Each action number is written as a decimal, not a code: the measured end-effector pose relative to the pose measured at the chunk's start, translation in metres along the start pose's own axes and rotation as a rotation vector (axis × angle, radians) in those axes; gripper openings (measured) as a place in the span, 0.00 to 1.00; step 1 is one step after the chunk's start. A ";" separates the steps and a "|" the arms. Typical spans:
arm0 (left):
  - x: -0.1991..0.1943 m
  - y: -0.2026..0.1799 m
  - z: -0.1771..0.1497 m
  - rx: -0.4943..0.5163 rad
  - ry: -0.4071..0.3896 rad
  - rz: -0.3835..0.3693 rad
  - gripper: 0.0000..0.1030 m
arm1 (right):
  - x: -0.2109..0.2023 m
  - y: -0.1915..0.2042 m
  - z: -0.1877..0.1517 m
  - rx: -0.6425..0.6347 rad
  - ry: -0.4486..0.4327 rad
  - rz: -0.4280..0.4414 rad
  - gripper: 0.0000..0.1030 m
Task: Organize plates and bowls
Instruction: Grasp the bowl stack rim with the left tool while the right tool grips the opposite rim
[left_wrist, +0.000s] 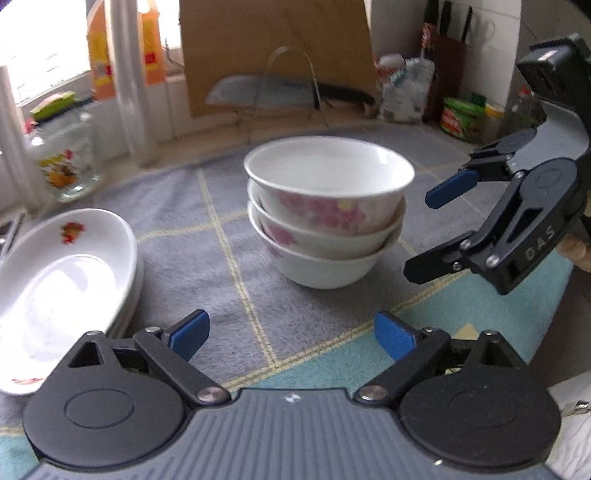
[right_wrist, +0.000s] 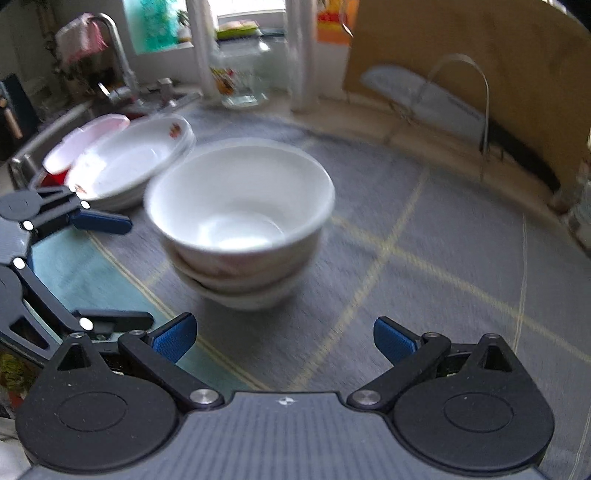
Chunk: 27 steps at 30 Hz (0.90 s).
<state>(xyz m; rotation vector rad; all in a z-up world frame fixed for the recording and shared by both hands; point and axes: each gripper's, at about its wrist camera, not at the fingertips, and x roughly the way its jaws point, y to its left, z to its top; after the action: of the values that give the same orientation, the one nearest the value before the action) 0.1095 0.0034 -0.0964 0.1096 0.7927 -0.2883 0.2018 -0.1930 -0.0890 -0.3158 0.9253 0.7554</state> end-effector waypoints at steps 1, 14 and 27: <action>0.005 0.000 0.000 -0.002 0.010 -0.010 0.93 | 0.005 -0.002 -0.002 -0.001 0.012 -0.009 1.00; 0.037 -0.013 0.010 0.044 0.106 -0.007 1.00 | 0.037 -0.008 -0.004 -0.177 0.048 0.033 1.00; 0.045 -0.003 0.017 0.143 0.096 -0.094 1.00 | 0.036 -0.011 -0.005 -0.216 0.001 0.064 1.00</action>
<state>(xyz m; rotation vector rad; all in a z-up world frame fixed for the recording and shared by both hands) 0.1502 -0.0121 -0.1167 0.2221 0.8736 -0.4314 0.2194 -0.1878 -0.1218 -0.4779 0.8596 0.9169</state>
